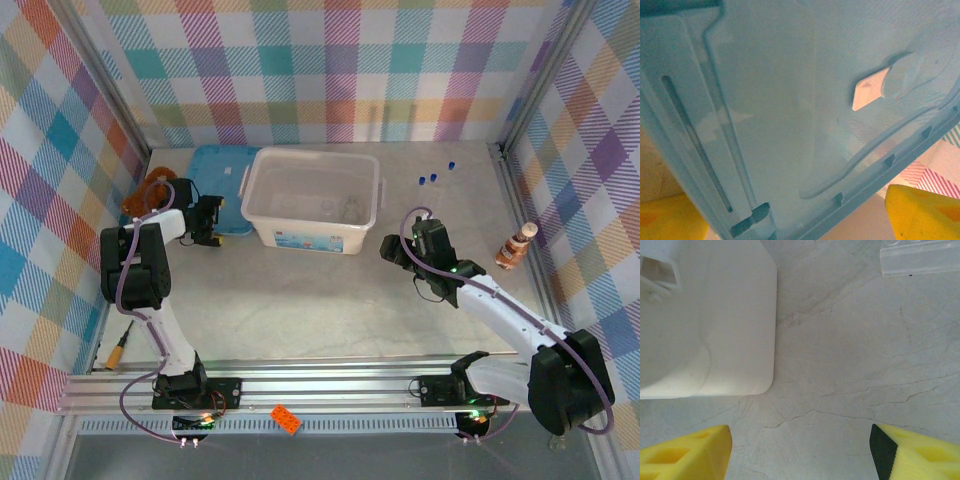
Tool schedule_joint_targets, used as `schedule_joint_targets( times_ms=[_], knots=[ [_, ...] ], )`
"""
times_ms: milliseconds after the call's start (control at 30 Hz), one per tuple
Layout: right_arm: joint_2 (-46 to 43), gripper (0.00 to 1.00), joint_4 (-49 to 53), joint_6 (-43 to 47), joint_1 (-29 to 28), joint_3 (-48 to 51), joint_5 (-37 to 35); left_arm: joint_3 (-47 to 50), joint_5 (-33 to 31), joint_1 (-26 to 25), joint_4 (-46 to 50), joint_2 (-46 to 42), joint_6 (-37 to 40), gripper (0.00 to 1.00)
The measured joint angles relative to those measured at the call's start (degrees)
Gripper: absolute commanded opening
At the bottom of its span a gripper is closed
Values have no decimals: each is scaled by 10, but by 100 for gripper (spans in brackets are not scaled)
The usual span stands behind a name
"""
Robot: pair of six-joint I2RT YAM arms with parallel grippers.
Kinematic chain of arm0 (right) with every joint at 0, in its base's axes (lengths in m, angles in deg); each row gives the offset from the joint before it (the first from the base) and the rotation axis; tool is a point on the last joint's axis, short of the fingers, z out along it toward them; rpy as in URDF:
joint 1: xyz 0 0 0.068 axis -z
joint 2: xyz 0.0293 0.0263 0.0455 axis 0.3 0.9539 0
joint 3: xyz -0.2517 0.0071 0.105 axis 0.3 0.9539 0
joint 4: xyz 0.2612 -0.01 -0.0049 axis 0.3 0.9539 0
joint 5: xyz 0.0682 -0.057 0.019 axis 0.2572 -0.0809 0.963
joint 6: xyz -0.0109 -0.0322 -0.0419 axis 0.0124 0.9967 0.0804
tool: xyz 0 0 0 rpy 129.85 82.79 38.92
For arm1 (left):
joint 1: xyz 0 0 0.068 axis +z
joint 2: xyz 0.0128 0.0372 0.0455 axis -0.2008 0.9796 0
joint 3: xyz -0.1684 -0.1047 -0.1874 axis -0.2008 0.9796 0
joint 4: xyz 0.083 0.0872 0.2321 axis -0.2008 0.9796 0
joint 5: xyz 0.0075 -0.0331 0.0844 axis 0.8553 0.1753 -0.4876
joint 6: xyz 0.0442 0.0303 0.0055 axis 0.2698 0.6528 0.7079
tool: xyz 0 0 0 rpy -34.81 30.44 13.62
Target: Organize the chemistry lab equipment
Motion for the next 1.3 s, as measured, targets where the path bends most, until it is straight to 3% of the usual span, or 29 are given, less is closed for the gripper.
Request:
schedule_joint_targets(
  times_ms=[733,900,1033,1300],
  knots=[
    [0,74,0,2,0,0,6,2,31,0,-76,25,4,84],
    [0,74,0,2,0,0,7,2,37,-4,-119,31,2,83],
    [1,74,0,2,0,0,9,-4,35,-18,-231,61,5,83],
    [3,75,0,2,0,0,11,3,31,-23,-255,64,-1,80]
  ],
)
